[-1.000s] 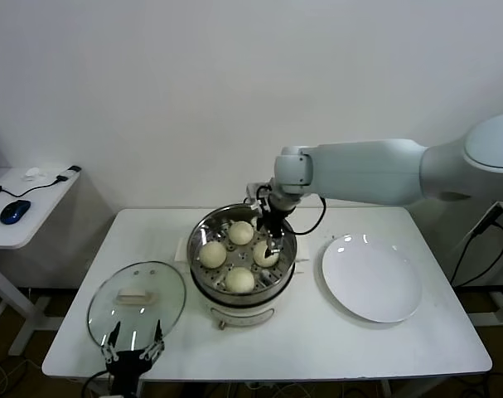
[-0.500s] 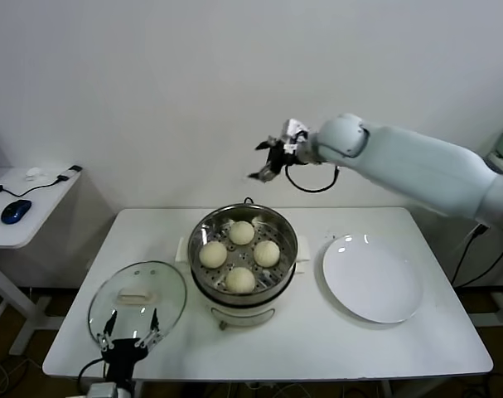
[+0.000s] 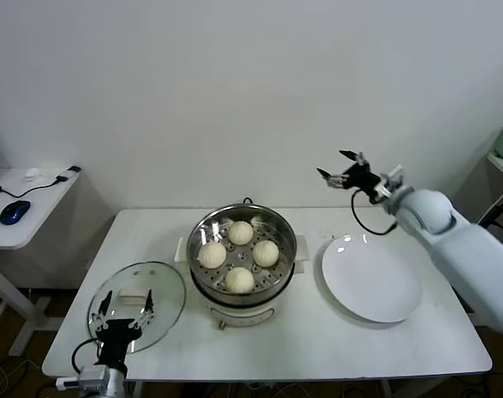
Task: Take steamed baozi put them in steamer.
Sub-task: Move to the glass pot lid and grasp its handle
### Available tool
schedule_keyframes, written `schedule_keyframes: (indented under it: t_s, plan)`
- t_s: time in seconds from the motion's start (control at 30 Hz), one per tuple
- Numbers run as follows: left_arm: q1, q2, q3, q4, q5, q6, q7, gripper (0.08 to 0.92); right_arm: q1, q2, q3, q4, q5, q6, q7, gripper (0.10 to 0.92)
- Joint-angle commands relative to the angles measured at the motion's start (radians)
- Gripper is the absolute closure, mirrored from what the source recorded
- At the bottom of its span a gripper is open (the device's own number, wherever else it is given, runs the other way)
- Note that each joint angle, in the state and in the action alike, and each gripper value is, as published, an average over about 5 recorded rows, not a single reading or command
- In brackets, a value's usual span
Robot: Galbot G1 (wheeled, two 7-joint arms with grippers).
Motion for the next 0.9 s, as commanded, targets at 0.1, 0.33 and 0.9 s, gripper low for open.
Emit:
schedule_keyframes:
  t_s: [0.1, 0.33, 0.9]
  plan:
    - [-0.036, 0.042, -0.010, 0.026, 0.094, -0.065, 0.009, 0.177, -0.839, 0.225, 0.690, 0.059, -0.161, 0.283, 0.029, 0.203]
    - [-0.033, 0.055, -0.009, 0.098, 0.233, -0.171, -0.011, 0.177, -0.879, 0.376, 0.672, 0.013, -0.233, 0.419, 0.014, 0.203]
    - [-0.051, 0.141, -0.056, 0.375, 1.369, -0.207, -0.393, 0.177, -0.898, 0.500, 0.613, 0.050, -0.341, 0.354, 0.077, 0.203]
